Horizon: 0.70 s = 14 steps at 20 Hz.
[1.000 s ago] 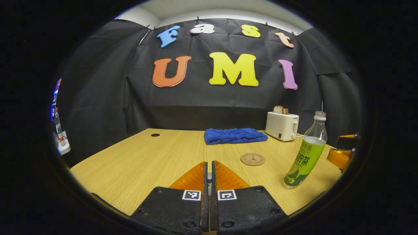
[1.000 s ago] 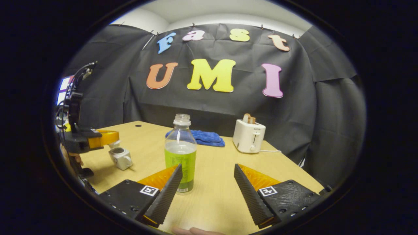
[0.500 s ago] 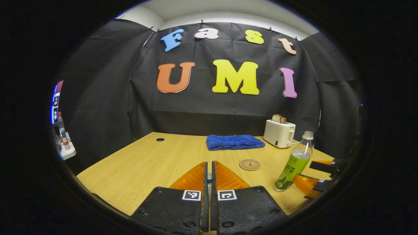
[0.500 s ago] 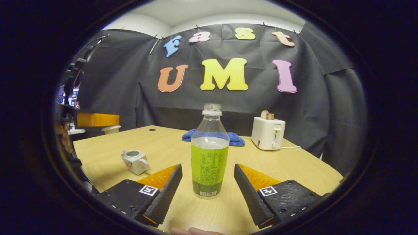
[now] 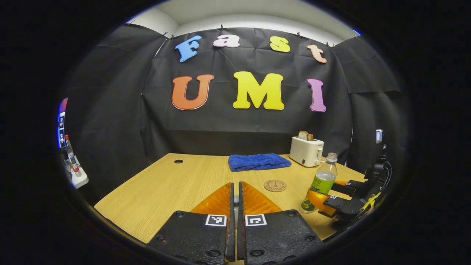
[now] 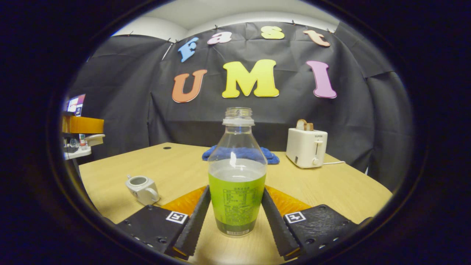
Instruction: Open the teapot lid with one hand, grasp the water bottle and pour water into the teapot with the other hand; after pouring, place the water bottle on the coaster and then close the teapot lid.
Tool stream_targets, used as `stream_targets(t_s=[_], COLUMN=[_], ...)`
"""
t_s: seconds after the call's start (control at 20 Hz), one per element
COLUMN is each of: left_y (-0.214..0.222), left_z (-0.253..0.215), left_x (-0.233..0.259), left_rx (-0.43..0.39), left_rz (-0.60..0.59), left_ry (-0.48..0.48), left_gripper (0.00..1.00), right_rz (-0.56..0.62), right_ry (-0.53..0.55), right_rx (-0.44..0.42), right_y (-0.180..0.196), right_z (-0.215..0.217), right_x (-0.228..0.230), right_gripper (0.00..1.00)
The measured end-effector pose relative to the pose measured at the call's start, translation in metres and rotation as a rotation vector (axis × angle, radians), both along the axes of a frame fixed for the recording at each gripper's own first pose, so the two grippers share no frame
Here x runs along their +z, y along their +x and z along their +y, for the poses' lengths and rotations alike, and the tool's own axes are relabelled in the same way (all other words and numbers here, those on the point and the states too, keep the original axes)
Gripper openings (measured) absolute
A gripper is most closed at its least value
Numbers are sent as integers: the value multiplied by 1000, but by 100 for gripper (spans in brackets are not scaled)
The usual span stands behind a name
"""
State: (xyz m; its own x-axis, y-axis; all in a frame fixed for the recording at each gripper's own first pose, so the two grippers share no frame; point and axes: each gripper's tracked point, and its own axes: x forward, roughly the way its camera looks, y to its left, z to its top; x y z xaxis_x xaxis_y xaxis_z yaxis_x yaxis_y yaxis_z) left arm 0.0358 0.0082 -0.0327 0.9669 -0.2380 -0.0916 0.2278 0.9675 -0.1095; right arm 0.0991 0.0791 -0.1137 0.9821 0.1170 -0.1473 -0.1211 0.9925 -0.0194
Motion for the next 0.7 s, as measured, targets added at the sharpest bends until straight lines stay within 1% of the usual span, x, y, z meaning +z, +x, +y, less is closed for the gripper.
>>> stream_targets(t_s=[0.05,0.1,0.2,0.3,0.4,0.45,0.55,0.7], left_y=[0,-2,-3,-5,-6,-6,-8,-10], left_z=[1,3,8,15,21,27,35,44], left_x=[-1,0,2,3,3,4,5,11], left_rx=[1,0,0,6,15,24,30,29], left_rz=[8,14,13,11,4,3,0,-15], left_ry=[-5,-12,-15,-7,7,10,2,-24], left_gripper=[4,4,4,4,4,4,4,4], right_rz=[1,7,21,30,50,64,87,75], right_ry=[0,-1,-42,-107,-198,-250,-346,-543], right_rx=[-5,-14,-20,-6,2,2,10,-16], right_y=[-3,-3,-4,-8,-9,-9,-11,-10], right_z=[0,-1,2,7,10,11,14,8], right_x=[1,2,4,9,12,13,16,25], right_gripper=[76,75,73,74,73,74,73,74])
